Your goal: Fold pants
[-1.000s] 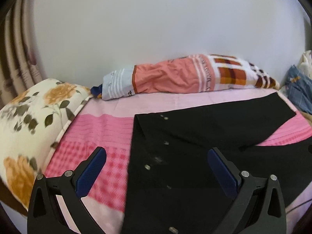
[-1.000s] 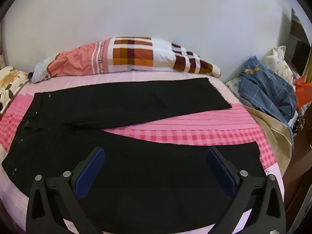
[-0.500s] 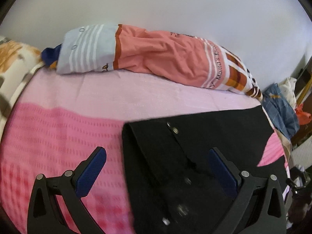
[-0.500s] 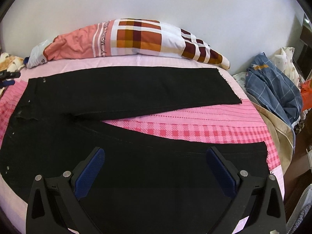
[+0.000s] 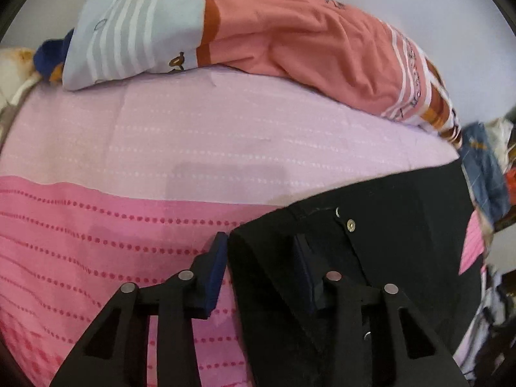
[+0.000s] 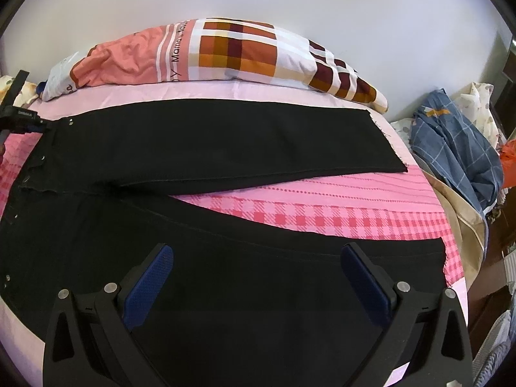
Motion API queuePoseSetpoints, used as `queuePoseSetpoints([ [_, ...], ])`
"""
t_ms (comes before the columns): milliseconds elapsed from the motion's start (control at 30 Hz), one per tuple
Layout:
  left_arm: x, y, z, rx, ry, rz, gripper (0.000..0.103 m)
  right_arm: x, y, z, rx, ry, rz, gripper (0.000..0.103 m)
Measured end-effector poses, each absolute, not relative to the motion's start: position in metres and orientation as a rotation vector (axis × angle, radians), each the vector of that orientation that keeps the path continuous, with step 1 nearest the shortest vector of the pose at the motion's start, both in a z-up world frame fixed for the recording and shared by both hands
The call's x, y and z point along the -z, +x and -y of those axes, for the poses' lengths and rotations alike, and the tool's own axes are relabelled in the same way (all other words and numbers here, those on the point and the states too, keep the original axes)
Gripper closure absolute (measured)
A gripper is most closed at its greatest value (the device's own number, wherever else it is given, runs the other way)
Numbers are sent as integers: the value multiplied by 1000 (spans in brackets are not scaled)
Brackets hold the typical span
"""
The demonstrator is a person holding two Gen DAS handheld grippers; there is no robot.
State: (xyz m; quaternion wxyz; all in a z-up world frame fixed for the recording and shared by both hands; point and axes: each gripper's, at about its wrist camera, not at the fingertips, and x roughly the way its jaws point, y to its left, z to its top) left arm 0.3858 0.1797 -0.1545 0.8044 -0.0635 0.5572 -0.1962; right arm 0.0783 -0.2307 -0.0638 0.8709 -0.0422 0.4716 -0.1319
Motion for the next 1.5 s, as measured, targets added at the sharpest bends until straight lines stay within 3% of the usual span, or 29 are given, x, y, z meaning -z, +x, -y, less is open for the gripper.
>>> queuePoseSetpoints([
  [200,144,371,-187,443,-157,-1135,75,68,82,228,270,-83,-998,0],
  [367,142,372,-184,439,-101,-1110,74,67,83,220,253,-96,-996,0],
  [500,150,381,-182,433,-101,-1136,65,66,83,216,247,-106,-993,0],
  [567,155,384,-183,450,-123,-1153,53,66,83,217,248,-107,-995,0],
  [633,160,384,-182,486,-148,-1171,47,67,83,217,248,-104,-998,0],
  [733,161,385,-177,526,-192,-1178,47,68,84,216,244,-102,-1005,0],
  [800,160,384,-170,484,-152,-1157,54,68,85,214,233,-103,-1006,0],
  [867,156,377,-161,469,-126,-1139,73,67,90,213,191,-86,-1007,0],
  [933,143,364,-155,451,-97,-1085,86,61,99,218,79,13,-1007,0],
  [967,132,354,-155,447,-108,-1046,87,56,103,222,11,91,-994,0],
  [1000,121,345,-156,450,-122,-1008,87,50,111,231,-76,212,-976,2],
  [1133,73,286,-155,452,-148,-824,87,50,161,257,-303,585,-986,39],
  [1233,54,245,-155,458,-174,-768,87,69,203,279,-355,825,-1008,57],
  [1433,39,181,-142,468,-184,-728,87,110,266,305,-372,1152,-1058,60],
  [1500,38,167,-140,469,-201,-733,87,120,277,311,-351,1233,-1068,55],
])
